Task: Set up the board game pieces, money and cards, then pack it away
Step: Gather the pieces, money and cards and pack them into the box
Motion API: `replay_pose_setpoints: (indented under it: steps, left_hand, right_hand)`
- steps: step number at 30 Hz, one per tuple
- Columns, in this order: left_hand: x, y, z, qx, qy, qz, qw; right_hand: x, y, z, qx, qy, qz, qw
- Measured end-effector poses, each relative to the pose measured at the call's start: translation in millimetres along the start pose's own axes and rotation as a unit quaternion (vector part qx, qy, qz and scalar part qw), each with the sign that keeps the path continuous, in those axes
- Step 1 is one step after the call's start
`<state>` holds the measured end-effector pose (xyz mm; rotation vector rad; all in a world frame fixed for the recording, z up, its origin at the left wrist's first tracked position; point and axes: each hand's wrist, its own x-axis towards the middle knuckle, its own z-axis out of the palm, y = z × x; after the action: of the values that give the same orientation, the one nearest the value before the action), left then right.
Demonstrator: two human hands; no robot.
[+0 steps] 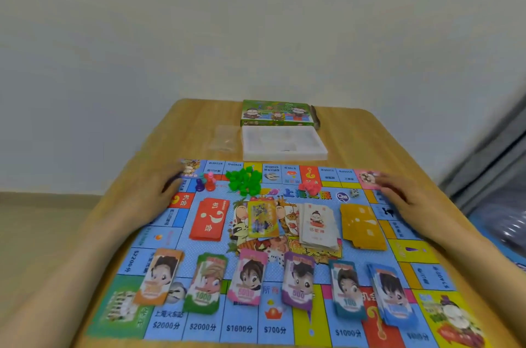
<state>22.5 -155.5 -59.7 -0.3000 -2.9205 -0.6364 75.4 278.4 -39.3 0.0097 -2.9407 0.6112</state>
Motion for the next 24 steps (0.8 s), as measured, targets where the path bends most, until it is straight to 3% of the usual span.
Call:
replay_pose_setpoints:
  steps: [6,17,24]
  left_hand:
    - [-1,5,2,0.043,-0.052,-0.014,0.998]
    - [5,-5,10,0.117,-0.082,-0.022,0.99]
    - [6,-4,13,0.103,-0.084,-0.03,0.991]
  right_hand:
    - [-3,4,8,-0.115,-0.051,-0.003,0.992]
    - [6,13,15,-0.139,-0.077,-0.007,0.987]
    - [6,11,14,-0.122,-0.068,-0.01,0.99]
